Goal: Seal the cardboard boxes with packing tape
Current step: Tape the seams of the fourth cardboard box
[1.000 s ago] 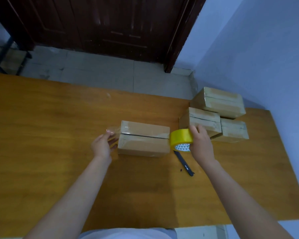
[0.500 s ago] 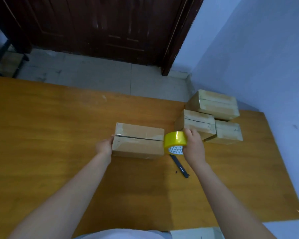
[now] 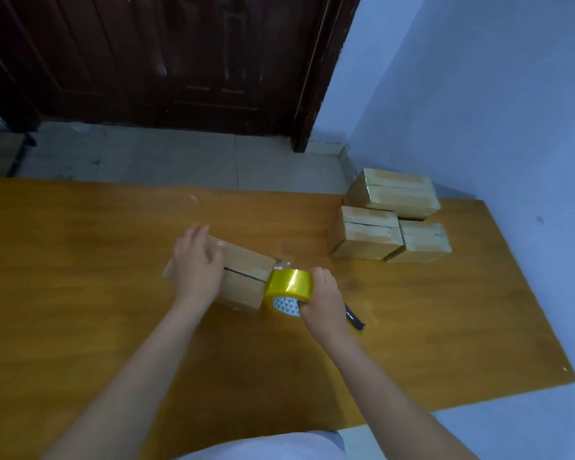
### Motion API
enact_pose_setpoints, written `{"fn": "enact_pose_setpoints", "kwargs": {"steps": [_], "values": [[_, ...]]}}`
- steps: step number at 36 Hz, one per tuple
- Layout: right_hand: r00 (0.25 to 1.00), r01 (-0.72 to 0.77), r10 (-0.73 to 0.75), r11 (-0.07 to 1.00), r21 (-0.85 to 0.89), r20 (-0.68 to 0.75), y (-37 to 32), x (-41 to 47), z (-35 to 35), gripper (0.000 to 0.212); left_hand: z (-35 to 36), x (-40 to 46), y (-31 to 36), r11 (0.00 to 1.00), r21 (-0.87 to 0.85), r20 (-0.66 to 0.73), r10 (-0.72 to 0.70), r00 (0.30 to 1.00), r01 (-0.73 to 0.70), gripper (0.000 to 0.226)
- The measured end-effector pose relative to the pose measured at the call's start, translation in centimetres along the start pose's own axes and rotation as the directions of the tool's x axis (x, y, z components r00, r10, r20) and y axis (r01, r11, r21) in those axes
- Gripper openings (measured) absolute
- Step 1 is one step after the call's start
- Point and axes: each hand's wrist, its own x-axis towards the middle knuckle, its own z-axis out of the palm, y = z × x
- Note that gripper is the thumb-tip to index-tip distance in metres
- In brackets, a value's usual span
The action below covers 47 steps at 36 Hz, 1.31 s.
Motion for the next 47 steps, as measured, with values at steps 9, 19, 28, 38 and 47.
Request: {"fn": "enact_pose_setpoints", "kwargs": {"steps": [9,19,28,38,47], "values": [[0.98,0.058,-0.055,0.998,-0.011,0.19,-0.6,-1.7,-0.4,0.052,2.8,-0.5,-2.7,0.8,0.538,0.254,0.148,0.956,-0.267,0.073],[0.97,0.198,-0.139,0.93,-0.309,0.202,0.1,-1.6,-0.5,0.057,2.6,-0.1,-2.4,0.803,0.531,0.263,0.147,0.953,-0.271,0.072],[0.922,0.206,-0.072,0.924,-0.324,0.38,2.0,-1.0,0.3,0.048,3.0,-1.2,-0.3,0.849,0.501,0.162,0.099,0.982,-0.168,0.05],[0.918,0.217,-0.21,0.976,0.019,0.336,3.5,-2.4,1.8,0.065,8.7,-6.9,3.0,0.781,0.615,0.082,0.077,0.994,-0.111,0.087],[0.982,-0.094,0.057,0.974,0.204,0.18,10.8,2.3,1.1,0.039,9.9,-8.1,2.7,0.777,0.629,0.075,-0.011,0.997,-0.038,0.115]]}}
